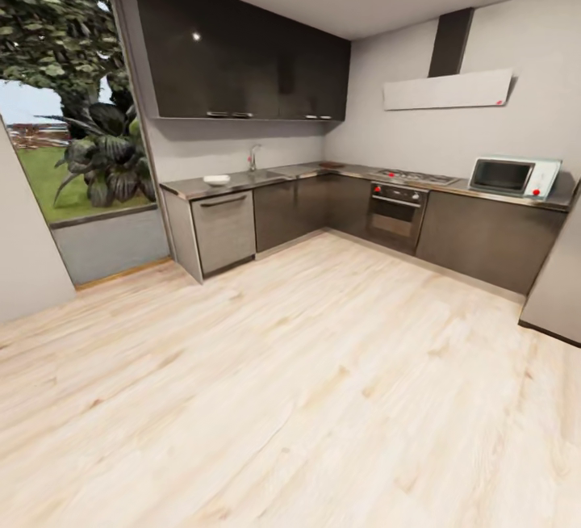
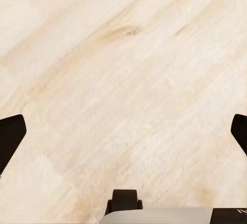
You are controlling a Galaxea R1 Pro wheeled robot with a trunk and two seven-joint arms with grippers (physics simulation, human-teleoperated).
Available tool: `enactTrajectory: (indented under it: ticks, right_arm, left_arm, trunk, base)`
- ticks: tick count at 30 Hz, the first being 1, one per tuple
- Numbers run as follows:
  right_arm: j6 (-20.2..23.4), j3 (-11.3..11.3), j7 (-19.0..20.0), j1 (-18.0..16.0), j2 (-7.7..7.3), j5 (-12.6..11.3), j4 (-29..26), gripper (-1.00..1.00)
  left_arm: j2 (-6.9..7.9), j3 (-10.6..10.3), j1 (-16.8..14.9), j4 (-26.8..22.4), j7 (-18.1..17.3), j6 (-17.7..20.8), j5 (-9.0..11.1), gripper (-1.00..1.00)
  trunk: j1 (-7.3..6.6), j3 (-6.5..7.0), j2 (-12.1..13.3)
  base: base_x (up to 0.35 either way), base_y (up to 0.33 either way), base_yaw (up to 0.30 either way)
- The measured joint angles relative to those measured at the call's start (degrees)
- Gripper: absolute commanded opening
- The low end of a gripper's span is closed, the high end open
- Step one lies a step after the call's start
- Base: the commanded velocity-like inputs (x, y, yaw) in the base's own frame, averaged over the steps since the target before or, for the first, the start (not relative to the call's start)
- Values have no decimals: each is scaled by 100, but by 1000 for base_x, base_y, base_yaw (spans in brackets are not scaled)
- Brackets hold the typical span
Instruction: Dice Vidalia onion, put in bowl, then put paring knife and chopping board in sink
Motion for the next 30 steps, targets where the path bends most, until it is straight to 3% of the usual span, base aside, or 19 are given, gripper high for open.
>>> enactTrajectory:
  ticks: [11,22,30]
  right_arm:
    - [0,2,0,0,1,0,0,100]
    - [1,0,0,2,0,0,-1,100]
    - [0,0,0,2,2,0,0,100]
  left_arm:
    - [3,-3,0,-3,-1,-1,1,100]
    - [-1,-2,0,-4,2,1,-1,100]
    - [-1,0,0,-3,1,-1,-1,100]
  trunk:
    - [0,0,0]
    - [0,0,0]
    - [0,0,0]
  base:
    - [345,0,-11]
    - [345,0,-203]
    - [345,0,-45]
